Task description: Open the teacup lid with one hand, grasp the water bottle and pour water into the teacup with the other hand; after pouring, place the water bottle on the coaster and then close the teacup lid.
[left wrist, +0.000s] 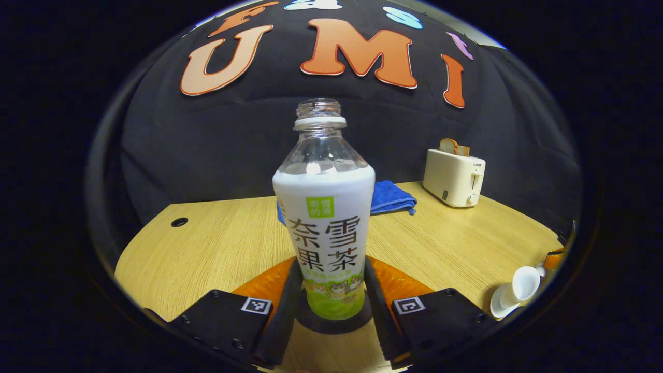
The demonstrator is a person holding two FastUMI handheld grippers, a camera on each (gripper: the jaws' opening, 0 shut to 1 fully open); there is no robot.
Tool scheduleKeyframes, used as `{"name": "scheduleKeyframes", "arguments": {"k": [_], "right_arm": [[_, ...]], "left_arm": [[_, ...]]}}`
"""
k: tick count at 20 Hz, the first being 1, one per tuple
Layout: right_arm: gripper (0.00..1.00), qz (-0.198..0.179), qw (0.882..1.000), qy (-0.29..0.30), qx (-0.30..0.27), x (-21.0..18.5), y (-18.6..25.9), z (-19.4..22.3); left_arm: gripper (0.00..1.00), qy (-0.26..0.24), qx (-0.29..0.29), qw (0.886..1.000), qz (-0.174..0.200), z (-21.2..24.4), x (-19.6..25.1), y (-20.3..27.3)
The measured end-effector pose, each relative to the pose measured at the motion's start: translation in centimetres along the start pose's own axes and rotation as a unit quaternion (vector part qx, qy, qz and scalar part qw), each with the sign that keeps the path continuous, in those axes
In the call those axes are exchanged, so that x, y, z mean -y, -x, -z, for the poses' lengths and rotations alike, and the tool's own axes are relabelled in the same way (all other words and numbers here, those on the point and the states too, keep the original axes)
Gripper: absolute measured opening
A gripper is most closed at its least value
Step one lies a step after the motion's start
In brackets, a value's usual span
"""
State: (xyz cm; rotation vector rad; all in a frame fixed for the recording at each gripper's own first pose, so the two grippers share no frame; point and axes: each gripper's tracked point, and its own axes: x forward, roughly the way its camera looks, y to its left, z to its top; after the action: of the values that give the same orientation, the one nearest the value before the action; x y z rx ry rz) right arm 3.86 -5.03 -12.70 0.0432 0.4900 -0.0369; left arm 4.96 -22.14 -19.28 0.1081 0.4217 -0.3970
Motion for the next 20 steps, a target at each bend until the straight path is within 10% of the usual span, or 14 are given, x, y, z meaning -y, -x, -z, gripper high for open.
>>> {"name": "scheduleKeyframes", "arguments": {"k": [9,12,20], "right_arm": [[0.23,0.0,1.0,-0.004,0.004,0.1,0.3,-0.2],[0.23,-0.001,1.0,-0.003,0.006,-0.1,0.5,-0.3],[0.23,-0.01,0.999,0.016,0.04,-1.4,2.3,-3.0]], "left_arm": [[0.75,-0.005,-0.016,1.0,-0.014,0.6,-0.5,-0.1],[0.99,-0.001,-0.017,1.0,-0.021,0.7,-0.6,0.1],[0.99,0.019,0.016,0.998,-0.057,1.2,-1.3,6.4]]}}
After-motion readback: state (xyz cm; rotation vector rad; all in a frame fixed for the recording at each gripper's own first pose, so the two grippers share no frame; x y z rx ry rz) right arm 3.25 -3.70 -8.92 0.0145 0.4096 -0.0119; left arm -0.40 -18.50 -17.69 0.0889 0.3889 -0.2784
